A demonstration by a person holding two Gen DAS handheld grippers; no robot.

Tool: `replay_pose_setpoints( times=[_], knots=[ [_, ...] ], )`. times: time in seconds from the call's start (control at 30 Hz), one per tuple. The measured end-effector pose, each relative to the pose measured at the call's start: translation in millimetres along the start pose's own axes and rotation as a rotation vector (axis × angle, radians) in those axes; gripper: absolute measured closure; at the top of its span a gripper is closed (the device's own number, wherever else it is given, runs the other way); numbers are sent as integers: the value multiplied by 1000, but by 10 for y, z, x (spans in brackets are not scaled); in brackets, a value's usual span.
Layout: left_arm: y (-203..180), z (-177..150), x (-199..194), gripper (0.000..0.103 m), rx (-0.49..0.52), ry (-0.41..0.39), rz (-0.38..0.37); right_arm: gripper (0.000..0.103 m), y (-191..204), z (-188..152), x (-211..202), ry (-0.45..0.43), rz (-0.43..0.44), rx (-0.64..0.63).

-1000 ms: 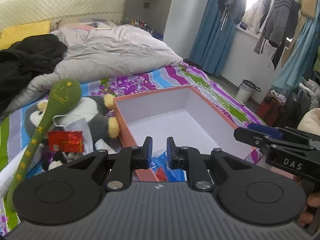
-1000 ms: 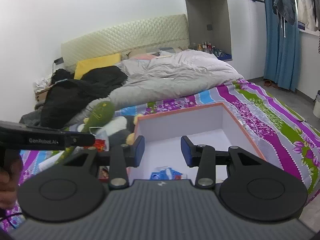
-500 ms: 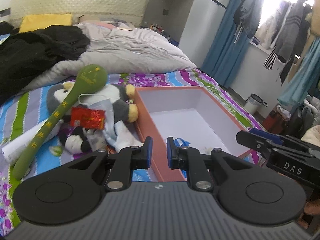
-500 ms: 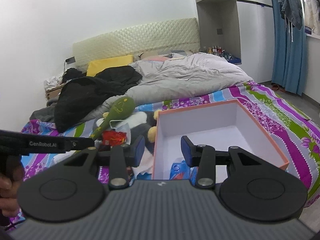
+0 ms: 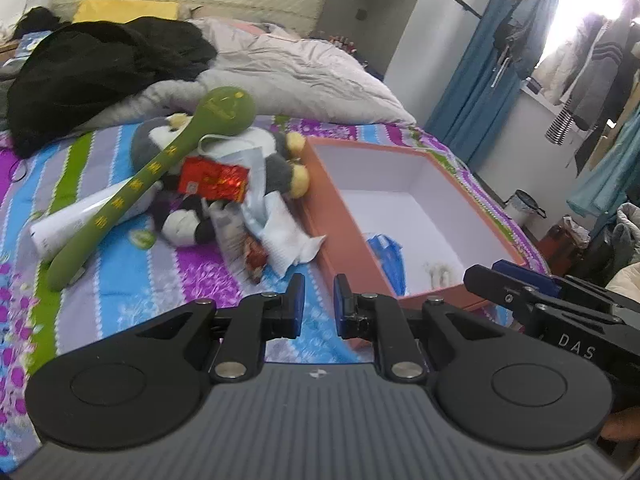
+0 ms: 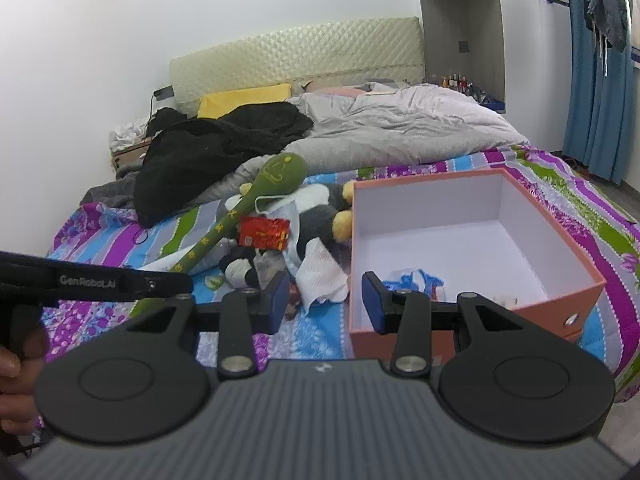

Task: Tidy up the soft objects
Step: 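Withdraw both tools from the box back toward the pile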

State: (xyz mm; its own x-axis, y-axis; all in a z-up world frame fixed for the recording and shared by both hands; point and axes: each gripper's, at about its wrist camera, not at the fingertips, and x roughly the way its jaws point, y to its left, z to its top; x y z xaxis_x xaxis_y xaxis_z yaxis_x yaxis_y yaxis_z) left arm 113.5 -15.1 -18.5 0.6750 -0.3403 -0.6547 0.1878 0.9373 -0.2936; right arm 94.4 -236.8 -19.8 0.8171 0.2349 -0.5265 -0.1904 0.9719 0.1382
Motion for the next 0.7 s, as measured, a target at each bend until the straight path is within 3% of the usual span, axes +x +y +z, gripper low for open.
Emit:
replay_pose_setpoints(
  times=[0.27, 0.4, 0.7],
  knots=[
    [147, -263, -150, 84, -28, 20, 31, 60, 172, -277, -18, 55, 11, -13],
    [188, -404, -192, 72, -31, 27, 54, 60, 271, -443, -45, 93, 12, -9],
    [336, -615, -107, 72, -54, 57, 82, 60, 441, -636, 80, 151, 36, -60]
  ],
)
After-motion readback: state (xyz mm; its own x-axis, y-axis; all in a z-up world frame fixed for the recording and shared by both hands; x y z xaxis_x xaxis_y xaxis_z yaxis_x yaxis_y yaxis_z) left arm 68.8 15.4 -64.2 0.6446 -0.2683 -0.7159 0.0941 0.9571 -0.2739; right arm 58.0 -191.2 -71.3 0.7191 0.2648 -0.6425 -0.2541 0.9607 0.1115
